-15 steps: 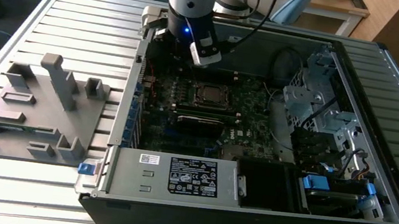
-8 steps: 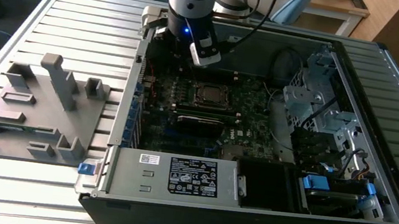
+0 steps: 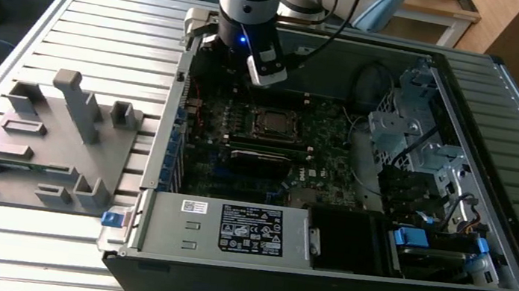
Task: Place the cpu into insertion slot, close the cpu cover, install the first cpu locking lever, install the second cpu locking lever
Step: 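Install the first cpu locking lever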
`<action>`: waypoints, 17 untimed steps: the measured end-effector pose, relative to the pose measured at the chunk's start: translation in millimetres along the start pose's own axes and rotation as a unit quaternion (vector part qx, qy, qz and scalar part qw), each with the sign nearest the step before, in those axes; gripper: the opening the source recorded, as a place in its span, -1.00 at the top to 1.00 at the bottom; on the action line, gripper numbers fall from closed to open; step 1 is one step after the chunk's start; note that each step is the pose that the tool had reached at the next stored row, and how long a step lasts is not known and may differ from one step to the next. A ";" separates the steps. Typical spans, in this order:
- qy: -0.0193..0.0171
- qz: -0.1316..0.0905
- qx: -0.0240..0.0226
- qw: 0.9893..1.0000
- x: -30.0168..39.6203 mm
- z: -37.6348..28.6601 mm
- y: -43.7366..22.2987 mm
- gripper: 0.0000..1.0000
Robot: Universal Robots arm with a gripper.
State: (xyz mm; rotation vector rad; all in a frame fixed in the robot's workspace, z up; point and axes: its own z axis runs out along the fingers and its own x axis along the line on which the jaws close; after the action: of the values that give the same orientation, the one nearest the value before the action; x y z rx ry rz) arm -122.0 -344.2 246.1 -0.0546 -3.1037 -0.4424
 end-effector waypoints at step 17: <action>0.000 0.000 0.000 1.000 -45.1 0.2 1.5 0.80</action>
State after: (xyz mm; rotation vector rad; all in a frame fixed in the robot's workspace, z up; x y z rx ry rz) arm -76.8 -344.2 245.8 -0.0547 -3.1032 -0.4421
